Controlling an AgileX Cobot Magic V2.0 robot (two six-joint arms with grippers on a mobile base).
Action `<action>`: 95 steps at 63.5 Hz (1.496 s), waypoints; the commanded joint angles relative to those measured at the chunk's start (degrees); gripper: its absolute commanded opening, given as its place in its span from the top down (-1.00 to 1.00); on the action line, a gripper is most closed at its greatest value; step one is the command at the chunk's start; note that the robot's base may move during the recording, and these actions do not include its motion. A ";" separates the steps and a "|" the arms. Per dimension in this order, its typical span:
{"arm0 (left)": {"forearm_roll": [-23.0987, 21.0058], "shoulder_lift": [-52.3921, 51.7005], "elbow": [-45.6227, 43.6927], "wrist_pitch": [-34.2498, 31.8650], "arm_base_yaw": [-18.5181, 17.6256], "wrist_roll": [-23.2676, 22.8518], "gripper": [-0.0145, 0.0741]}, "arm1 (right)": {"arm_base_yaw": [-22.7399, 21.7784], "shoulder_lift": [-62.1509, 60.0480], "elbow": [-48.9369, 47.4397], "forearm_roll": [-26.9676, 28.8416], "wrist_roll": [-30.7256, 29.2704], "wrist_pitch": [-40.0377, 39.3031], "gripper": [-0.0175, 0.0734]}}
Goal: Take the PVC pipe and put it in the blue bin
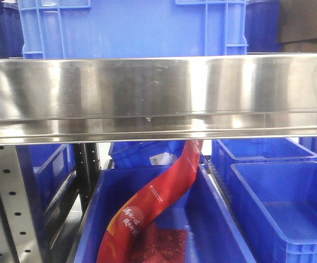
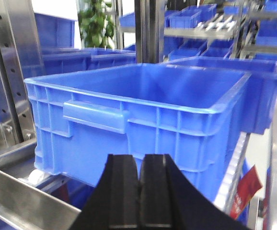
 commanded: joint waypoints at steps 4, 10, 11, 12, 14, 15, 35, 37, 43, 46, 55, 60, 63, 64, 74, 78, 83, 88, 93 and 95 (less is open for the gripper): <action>-0.53 -0.26 0.18 -1.04 -0.44 -0.13 0.92 | -2.70 -6.23 6.96 -2.82 -0.13 -8.84 0.98; -0.53 -0.26 0.18 -1.04 -0.44 -0.13 0.92 | -7.91 -11.42 13.80 -3.52 -0.13 -9.40 0.98; -0.53 -0.26 0.18 -1.04 -0.44 -0.13 0.92 | -8.73 -12.55 14.70 -3.52 -0.13 -9.16 0.98; -0.53 -0.26 0.18 -1.04 -0.44 -0.13 0.92 | -9.97 -13.32 16.01 -3.52 -0.10 -9.01 0.98; -0.53 -0.26 0.18 -1.04 -0.44 -0.13 0.92 | -12.05 -15.35 18.12 -3.52 0.22 -8.49 0.98; -0.53 -0.26 0.18 -1.04 -0.44 -0.13 0.92 | -12.87 -16.17 18.91 -3.52 0.44 -8.12 0.98; -0.53 -0.26 0.18 -1.04 -0.44 -0.13 0.92 | -27.69 -33.60 29.46 -3.52 0.56 -0.66 0.98; -0.53 -0.26 0.18 -1.04 -0.44 -0.13 0.92 | -28.74 -34.34 29.73 -3.82 0.56 1.31 0.98; -0.53 -0.26 0.18 -1.04 -0.44 -0.13 0.92 | -30.82 -37.81 31.55 -10.39 1.68 3.91 0.98; -0.53 -0.26 0.18 -1.04 -0.44 -0.13 0.92 | -30.82 -38.97 32.61 -12.17 4.19 3.35 0.98; -0.53 -0.26 0.18 -1.04 -0.44 -0.13 0.92 | -30.82 -39.23 35.03 -14.88 11.03 -2.77 0.98; -0.53 -0.26 0.18 -1.04 -0.44 -0.13 0.92 | -30.71 -39.23 35.03 -16.43 11.03 -1.50 0.98; -0.53 -0.26 0.18 -1.04 -0.44 -0.13 0.92 | -30.71 -39.23 35.03 -16.56 11.03 -2.08 0.98; -0.53 -0.26 0.18 -1.04 -0.44 -0.13 0.92 | -30.63 -39.23 35.03 -16.56 11.14 -2.33 0.98; -0.53 -0.26 0.18 -1.18 -0.44 -0.13 0.92 | -28.47 -39.23 35.03 -16.64 11.42 -2.99 0.98; -0.53 -0.26 0.18 -1.18 -0.44 -0.13 0.92 | -27.62 -39.23 35.03 -16.77 11.42 -2.63 0.98; -0.53 -0.26 0.18 -1.18 -0.44 -0.13 0.92 | -27.43 -39.23 35.03 -16.77 11.42 -2.63 0.98; -0.53 -0.26 0.18 -1.18 -0.44 -0.13 0.92 | -27.43 -39.23 35.03 -16.77 11.42 -2.63 0.98; -0.53 -0.26 0.18 -1.18 -0.44 -0.13 0.92 | -27.44 -39.23 35.03 -16.77 11.42 -2.73 0.98; -0.53 -0.26 0.18 -1.18 -0.44 -0.13 0.92 | -27.44 -39.23 35.03 -16.77 11.42 -2.73 0.98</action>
